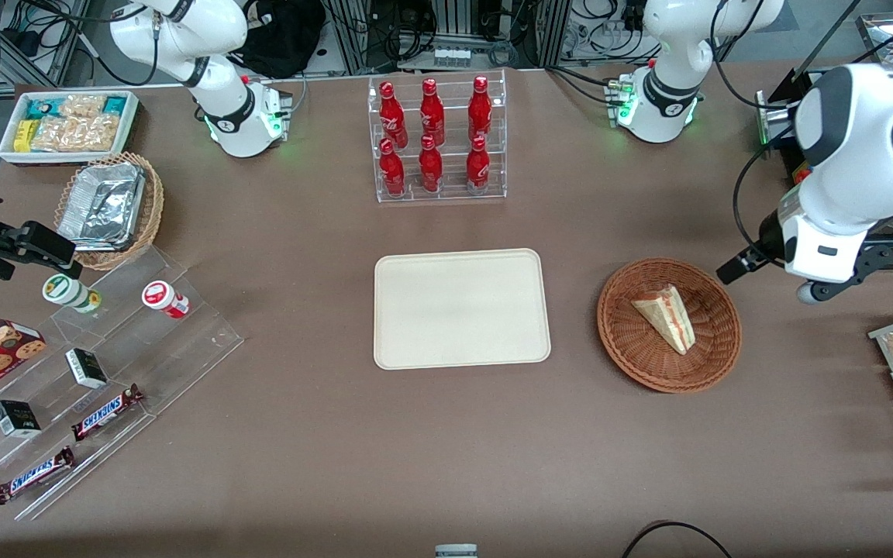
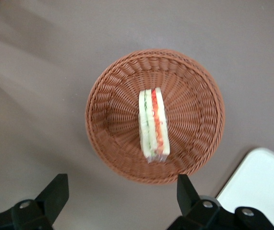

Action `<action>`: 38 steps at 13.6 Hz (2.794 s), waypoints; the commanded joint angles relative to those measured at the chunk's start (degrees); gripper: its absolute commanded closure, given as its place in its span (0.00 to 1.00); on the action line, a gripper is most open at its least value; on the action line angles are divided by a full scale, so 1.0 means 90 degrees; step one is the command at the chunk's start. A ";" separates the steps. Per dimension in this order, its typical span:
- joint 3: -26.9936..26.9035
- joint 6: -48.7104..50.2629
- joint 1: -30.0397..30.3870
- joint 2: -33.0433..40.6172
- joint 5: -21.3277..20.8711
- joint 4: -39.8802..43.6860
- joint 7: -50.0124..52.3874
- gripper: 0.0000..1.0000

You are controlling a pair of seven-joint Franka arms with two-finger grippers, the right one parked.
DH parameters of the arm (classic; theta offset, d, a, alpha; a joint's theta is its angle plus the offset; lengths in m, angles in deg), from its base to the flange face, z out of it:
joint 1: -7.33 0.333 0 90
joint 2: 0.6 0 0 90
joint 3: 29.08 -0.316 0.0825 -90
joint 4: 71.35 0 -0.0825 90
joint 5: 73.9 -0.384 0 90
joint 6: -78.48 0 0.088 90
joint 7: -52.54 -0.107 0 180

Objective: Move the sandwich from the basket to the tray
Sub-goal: 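Lower the open left gripper over the sandwich and close on it, then lift the sandwich out of the basket with the left gripper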

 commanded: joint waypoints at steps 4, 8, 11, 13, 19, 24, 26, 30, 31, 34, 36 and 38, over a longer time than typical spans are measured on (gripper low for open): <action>0.0020 -0.1612 -0.0368 -0.0507 0.0003 -0.0778 0.1384 0.00; 0.0069 -0.2347 -0.0447 -0.0497 0.0003 -0.1561 0.1610 0.00; 0.0157 -0.2531 -0.0398 -0.0624 0.0003 -0.1795 0.1649 0.00; 0.0157 -0.2658 -0.0398 -0.0809 0.0003 -0.1796 0.1649 0.00; 0.0157 -0.3283 -0.0359 -0.1414 0.0003 -0.1786 0.1649 0.00; 0.0157 -0.3343 -0.0349 -0.1543 0.0003 -0.1708 0.1552 0.68; 0.0147 -0.3323 -0.0359 -0.1533 -0.0045 -0.1669 0.1522 0.90; 0.0147 -0.1895 -0.0407 -0.1163 -0.0065 -0.0756 0.1542 0.93; 0.0157 -0.1037 -0.0437 -0.1113 -0.0075 -0.0152 0.1542 0.93; 0.0274 0.0988 -0.0855 -0.1171 -0.0085 0.1694 0.1551 0.93; 0.0274 0.1296 -0.1693 -0.1405 -0.0017 0.2381 0.1659 0.93; 0.0274 0.1209 -0.2425 -0.1620 -0.0065 0.2452 0.1844 0.93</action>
